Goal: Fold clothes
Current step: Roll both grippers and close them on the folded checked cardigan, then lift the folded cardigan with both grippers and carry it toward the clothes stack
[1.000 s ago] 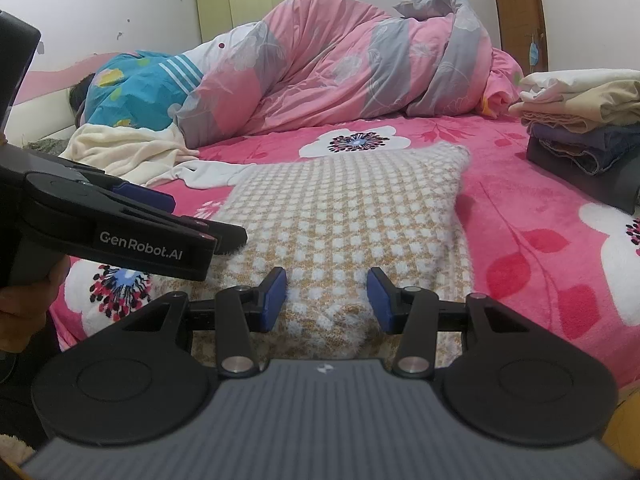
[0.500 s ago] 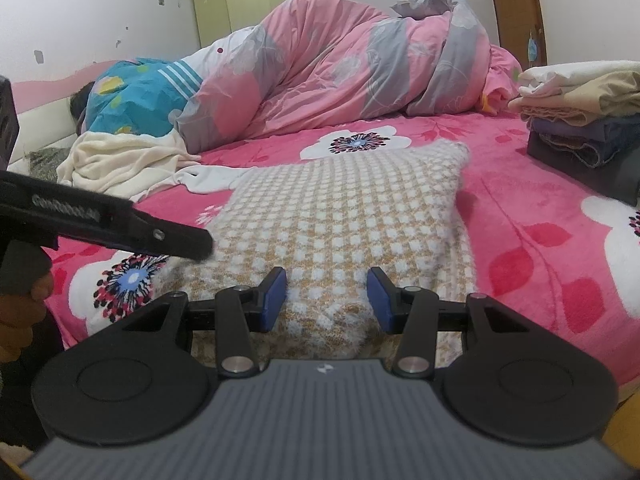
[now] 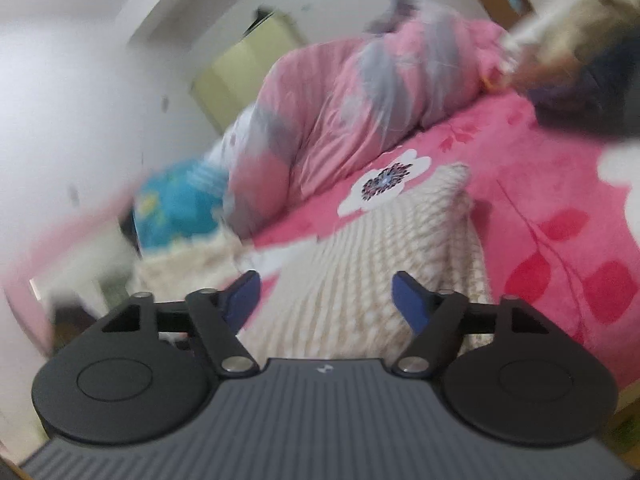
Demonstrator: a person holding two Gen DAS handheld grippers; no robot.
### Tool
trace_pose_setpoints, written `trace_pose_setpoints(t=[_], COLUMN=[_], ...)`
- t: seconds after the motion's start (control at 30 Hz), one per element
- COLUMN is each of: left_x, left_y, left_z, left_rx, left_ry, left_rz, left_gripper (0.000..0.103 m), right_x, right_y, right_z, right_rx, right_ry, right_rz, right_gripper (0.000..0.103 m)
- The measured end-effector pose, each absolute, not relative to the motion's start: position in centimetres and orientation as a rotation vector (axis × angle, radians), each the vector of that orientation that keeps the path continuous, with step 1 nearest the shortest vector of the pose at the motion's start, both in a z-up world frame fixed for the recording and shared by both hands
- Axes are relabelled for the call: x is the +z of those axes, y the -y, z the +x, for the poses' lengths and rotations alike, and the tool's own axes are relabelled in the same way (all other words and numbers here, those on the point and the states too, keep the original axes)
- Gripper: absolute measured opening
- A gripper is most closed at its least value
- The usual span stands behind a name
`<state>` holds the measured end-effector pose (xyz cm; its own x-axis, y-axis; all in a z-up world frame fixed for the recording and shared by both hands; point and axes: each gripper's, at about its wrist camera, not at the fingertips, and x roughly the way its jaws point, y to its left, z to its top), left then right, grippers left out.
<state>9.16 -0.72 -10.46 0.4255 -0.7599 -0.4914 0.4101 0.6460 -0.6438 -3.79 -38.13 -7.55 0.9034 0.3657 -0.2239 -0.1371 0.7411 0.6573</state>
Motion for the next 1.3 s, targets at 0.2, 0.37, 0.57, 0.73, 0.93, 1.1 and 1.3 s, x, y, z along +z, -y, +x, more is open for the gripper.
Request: trace_pose_setpoints(t=[0.2, 0.37, 0.57, 0.73, 0.93, 1.1, 1.3], left_x=[-14.2, -15.9, -16.5, -16.2, -15.9, -15.7, -15.9], left_y=[-0.1, -0.1, 0.2, 1.5, 3.2, 4.3, 4.2], left_z=[12.4, 14.2, 16.2, 17.6, 18.6, 18.9, 18.6], left_rx=[-0.859, -0.907, -0.936, -0.922, -0.871, -0.848, -0.856], left_ry=[-0.936, -0.961, -0.993, -1.031, -1.056, -1.058, -1.034], left_rz=[-0.658, -0.75, -0.829, -0.811, -0.775, -0.717, -0.706], left_gripper=[0.089, 0.091, 0.094, 0.097, 0.097, 0.097, 0.097], right_x=[-11.8, -14.7, -15.7, -15.6, -15.0, -14.7, -15.1], right_y=[42.4, 42.9, 43.1, 43.3, 43.1, 41.9, 42.9], right_z=[-0.5, 1.7, 4.1, 6.8, 10.2, 11.7, 8.4], right_rx=[0.26, 0.229, 0.271, 0.319, 0.358, 0.412, 0.523], right_ry=[-0.465, -0.546, -0.576, -0.615, -0.678, -0.719, -0.732], right_rz=[1.057, 1.144, 1.174, 1.171, 1.109, 0.991, 0.984], right_gripper=[0.082, 0.083, 0.086, 0.094, 0.096, 0.102, 0.101])
